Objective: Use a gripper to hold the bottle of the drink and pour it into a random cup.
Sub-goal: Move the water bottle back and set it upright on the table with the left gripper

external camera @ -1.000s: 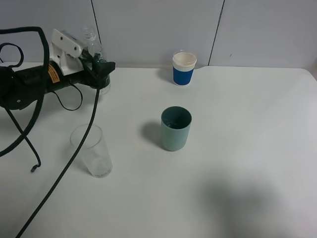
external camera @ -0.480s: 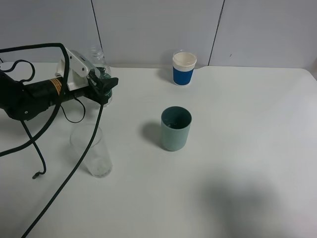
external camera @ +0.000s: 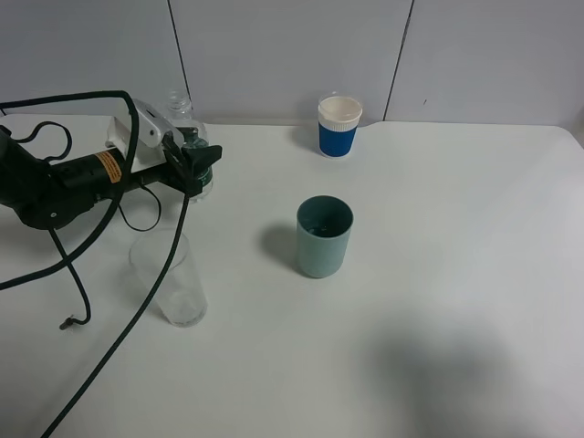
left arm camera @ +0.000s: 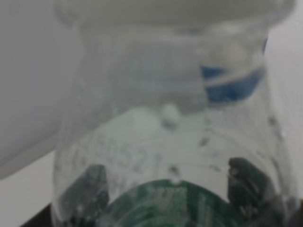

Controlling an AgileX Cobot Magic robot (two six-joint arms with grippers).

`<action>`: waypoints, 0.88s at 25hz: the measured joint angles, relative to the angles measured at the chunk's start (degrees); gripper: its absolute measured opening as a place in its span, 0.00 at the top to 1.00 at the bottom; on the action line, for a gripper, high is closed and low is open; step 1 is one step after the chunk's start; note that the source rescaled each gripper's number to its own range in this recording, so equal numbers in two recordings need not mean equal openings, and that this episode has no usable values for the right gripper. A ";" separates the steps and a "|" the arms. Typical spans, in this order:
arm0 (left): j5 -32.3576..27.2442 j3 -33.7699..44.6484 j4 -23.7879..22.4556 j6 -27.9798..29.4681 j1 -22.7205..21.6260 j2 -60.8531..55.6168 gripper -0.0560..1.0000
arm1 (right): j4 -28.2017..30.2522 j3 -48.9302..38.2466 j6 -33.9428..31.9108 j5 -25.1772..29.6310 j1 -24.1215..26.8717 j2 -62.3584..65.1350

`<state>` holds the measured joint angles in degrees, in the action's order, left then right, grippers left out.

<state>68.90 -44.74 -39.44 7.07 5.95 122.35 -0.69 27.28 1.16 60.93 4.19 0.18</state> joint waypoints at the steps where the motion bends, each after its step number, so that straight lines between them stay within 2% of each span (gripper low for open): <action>1: 0.00 0.00 0.00 0.09 0.00 0.32 0.89 | 0.00 0.00 0.00 0.00 0.00 0.00; 22: 0.04 0.00 -0.43 0.85 0.00 1.26 0.89 | 0.00 0.00 0.00 0.00 0.00 0.00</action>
<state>68.94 -44.74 -39.87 7.93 5.95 123.62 -0.69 27.28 1.16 60.93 4.19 0.18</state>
